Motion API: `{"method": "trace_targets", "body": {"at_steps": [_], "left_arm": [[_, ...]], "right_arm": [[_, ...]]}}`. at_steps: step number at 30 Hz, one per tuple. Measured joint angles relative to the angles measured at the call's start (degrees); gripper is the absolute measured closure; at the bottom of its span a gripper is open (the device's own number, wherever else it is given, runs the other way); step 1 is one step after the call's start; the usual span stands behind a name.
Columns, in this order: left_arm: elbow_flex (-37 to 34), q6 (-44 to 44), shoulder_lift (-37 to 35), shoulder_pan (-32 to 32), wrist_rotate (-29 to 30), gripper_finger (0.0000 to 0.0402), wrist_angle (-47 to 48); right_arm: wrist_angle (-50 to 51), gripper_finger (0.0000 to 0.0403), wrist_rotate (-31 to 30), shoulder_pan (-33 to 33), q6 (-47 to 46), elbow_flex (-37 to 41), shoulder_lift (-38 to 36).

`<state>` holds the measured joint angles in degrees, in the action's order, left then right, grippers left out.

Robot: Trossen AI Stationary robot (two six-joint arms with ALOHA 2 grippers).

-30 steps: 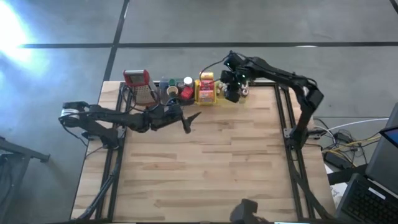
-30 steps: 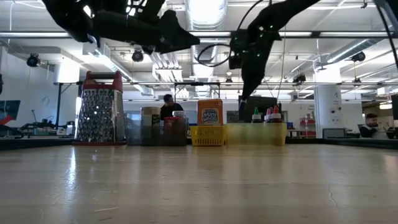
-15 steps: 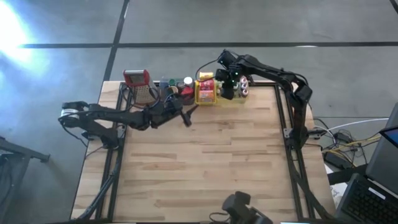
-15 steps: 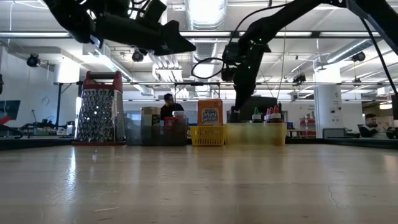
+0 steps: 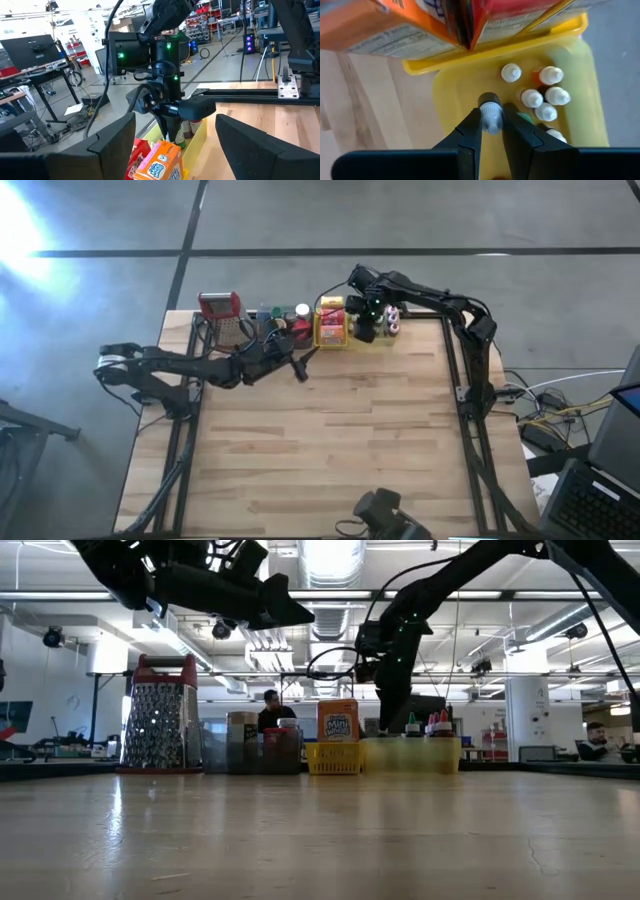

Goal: Pick & Place Kitchen Items
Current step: Put the black food coloring bottle into the light yellow bin

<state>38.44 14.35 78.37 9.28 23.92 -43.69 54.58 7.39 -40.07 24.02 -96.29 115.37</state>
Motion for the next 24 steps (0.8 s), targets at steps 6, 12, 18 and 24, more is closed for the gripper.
{"method": "trace_targets", "body": {"at_steps": [6, 12, 18, 24], "left_arm": [[-0.1, -0.5, 0.0, 0.0, 0.0, 0.0122, 0.0], [-0.1, -0.7, 0.0, 0.0, 0.0, 0.0122, 0.0], [-0.1, -0.9, 0.0, 0.0, 0.0, 0.0122, 0.0], [-0.1, -0.9, 0.0, 0.0, 0.0, 0.0122, 0.1]], "right_arm": [[-0.8, 0.0349, 0.1, 0.0, 0.0, 0.7, 0.2], [-1.7, 0.0346, 0.1, 0.0, 0.0, 1.6, 0.2], [-3.7, 0.0349, 0.1, 0.0, 0.0, 4.4, 0.2], [-5.0, 0.0346, 0.1, 0.0, 0.2, 5.1, 0.2]]}}
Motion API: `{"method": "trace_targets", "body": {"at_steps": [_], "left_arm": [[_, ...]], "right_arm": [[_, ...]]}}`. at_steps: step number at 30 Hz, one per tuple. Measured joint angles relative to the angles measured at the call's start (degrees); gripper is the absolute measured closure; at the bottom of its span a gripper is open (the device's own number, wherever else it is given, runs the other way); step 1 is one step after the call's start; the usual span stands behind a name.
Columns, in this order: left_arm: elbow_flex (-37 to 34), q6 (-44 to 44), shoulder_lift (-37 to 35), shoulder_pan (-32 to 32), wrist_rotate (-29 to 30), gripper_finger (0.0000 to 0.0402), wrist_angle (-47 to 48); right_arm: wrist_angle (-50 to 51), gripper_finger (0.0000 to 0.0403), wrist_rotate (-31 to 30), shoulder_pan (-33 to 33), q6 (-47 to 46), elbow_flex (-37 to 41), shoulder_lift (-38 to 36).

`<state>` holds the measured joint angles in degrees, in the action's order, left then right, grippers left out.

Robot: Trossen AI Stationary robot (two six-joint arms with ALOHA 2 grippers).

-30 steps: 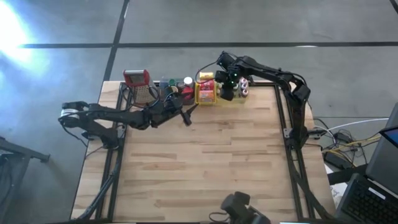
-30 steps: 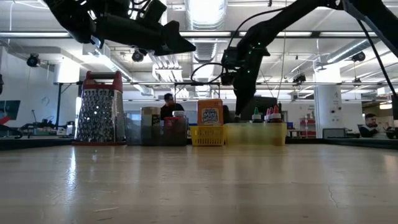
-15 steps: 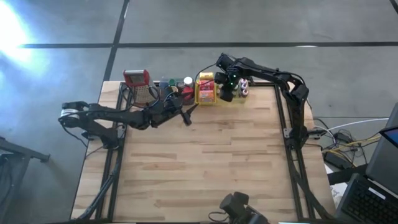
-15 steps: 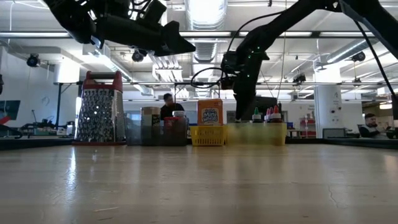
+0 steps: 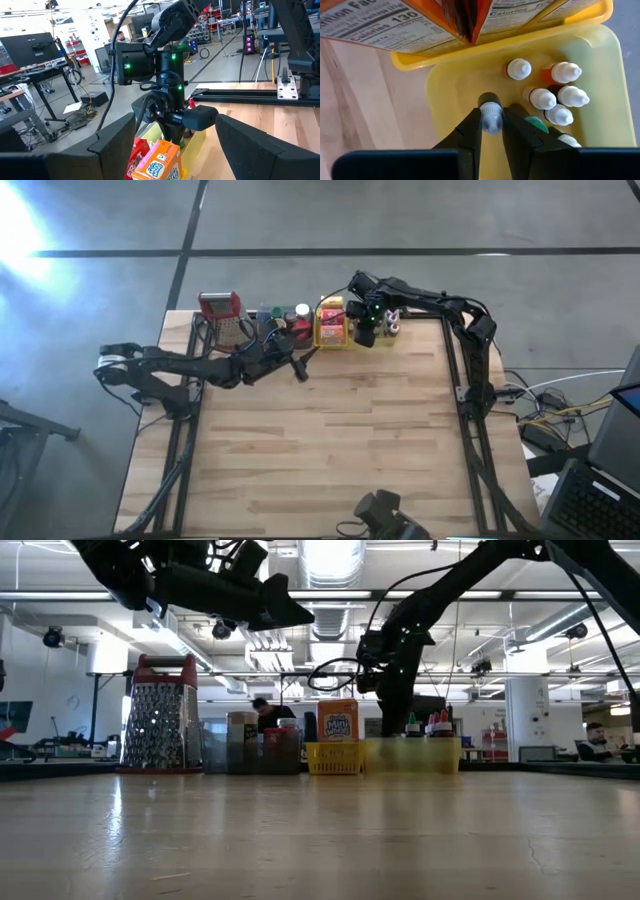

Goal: Pick & Place Kitchen Items
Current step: Put the black food coloring bottle into the light yellow bin

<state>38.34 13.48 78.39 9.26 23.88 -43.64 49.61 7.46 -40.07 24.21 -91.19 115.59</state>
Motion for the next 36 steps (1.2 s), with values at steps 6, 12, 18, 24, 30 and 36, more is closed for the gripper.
{"method": "trace_targets", "body": {"at_steps": [6, 12, 18, 24, 30, 36], "left_arm": [[0.3, 0.0, 0.0, 0.0, 0.0, 0.0122, 0.0], [0.3, -0.1, 0.0, 0.0, 0.0, 0.0122, -0.1], [0.3, -0.4, 0.0, 0.0, 0.0, 0.0122, -0.3], [0.3, -0.4, 0.0, 0.0, 0.0, 0.0122, -0.4], [0.3, -0.4, 0.0, 0.0, 0.0, 0.0122, -0.4], [0.3, -0.4, 0.0, 0.0, 0.0, 0.0122, -0.4]], "right_arm": [[-0.6, 0.0348, 0.1, -0.1, 0.0, 0.3, 0.0], [-1.3, 0.0349, 0.1, -0.1, 0.3, 1.5, 0.0], [-2.9, 0.0348, 0.9, -0.3, 0.5, 2.3, 0.0], [-3.2, 0.0349, 1.6, -0.7, 0.4, 1.8, 2.5], [-3.2, 0.0343, 1.6, -0.9, 0.5, 1.1, 4.0], [-3.1, 0.0342, 1.6, -0.9, 0.7, 1.1, 4.0]]}}
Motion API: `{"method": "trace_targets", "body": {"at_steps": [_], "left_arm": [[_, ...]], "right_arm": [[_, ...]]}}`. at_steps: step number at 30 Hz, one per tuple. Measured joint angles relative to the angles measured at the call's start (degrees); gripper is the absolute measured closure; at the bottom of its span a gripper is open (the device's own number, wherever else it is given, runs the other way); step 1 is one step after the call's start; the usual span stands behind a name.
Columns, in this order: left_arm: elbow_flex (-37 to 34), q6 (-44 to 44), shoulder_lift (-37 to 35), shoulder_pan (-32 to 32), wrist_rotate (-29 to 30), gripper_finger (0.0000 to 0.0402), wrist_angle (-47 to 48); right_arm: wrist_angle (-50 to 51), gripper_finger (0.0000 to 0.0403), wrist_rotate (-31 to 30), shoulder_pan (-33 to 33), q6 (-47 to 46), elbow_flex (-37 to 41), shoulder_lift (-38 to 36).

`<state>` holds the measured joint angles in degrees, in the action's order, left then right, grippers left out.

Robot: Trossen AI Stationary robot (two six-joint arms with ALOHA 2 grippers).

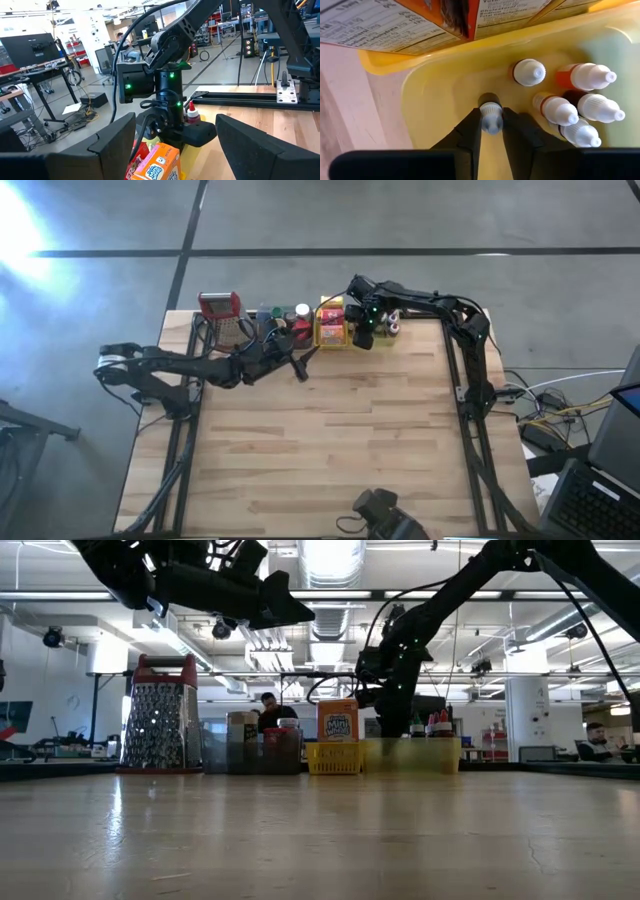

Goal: Pick & Place Kitchen Items
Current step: Put the black food coloring bottle into the light yellow bin, then return to Home Position

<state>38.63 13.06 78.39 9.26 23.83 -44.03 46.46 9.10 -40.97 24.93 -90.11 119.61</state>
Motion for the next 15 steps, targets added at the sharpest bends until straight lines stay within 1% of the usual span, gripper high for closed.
{"method": "trace_targets", "body": {"at_steps": [7, 15], "left_arm": [[0.0, 0.0, 0.0, 0.0, 0.0, 0.0122, 0.0], [0.0, 0.0, 0.0, 0.0, 0.0, 0.0122, 0.1]], "right_arm": [[0.2, 0.0309, -0.1, 0.0, 0.0, 0.1, 0.1], [0.1, 0.0281, -0.2, 0.1, -0.1, -0.7, 0.1]]}}
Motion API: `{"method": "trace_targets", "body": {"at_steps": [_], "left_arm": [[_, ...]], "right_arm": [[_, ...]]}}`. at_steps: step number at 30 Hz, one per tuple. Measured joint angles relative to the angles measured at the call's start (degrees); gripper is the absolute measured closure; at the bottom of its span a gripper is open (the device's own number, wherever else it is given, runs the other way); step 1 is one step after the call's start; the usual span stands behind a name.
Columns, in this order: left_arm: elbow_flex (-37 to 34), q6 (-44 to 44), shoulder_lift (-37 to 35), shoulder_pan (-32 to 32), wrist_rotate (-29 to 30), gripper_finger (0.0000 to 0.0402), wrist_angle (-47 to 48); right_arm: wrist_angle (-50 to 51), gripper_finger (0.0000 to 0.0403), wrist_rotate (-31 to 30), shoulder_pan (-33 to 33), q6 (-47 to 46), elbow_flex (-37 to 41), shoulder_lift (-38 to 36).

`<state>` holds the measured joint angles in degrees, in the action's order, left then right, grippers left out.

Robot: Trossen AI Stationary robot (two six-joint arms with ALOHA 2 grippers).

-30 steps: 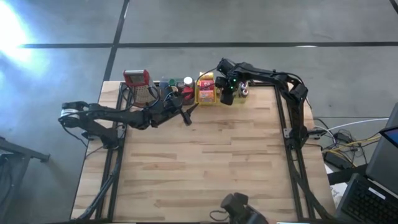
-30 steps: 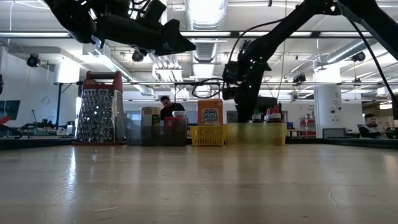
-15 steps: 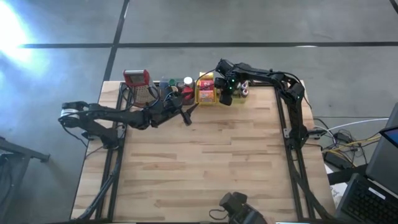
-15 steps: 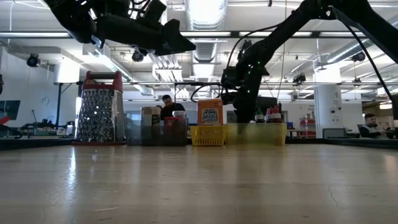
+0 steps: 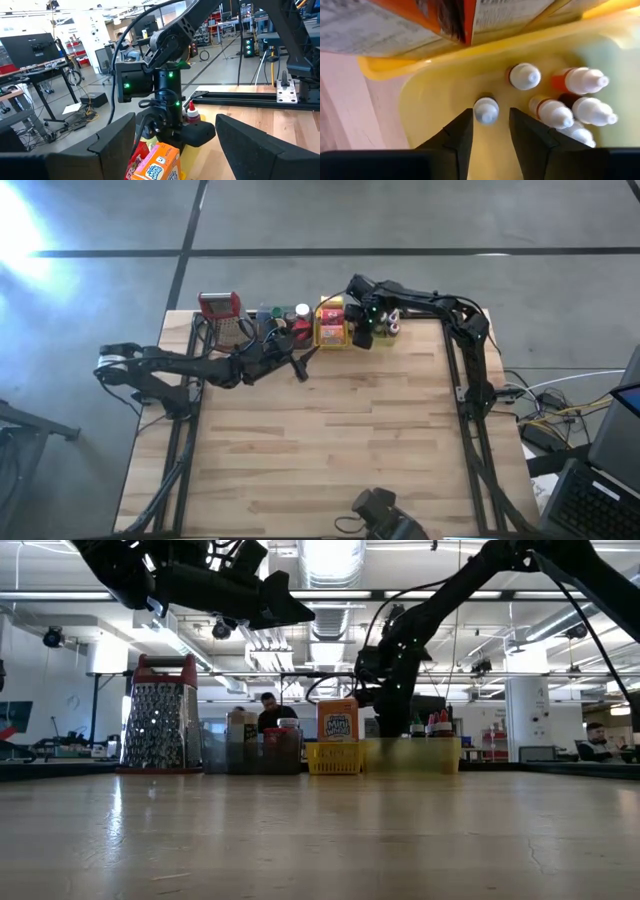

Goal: Pick & Place Kitchen Items
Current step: Return to Home Position

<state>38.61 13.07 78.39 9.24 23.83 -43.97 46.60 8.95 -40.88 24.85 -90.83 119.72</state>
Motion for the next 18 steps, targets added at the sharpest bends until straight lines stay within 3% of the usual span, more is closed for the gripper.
{"method": "trace_targets", "body": {"at_steps": [10, 18], "left_arm": [[-0.1, 0.0, 0.0, 0.0, 0.0, 0.0122, 0.4], [-0.2, -1.2, 0.0, 0.0, -1.3, 0.0122, 0.4]], "right_arm": [[6.7, 0.0252, 0.0, 0.2, 0.2, -4.5, -2.1], [8.8, 0.0248, 0.1, 1.7, -2.3, -4.9, -13.5]]}}
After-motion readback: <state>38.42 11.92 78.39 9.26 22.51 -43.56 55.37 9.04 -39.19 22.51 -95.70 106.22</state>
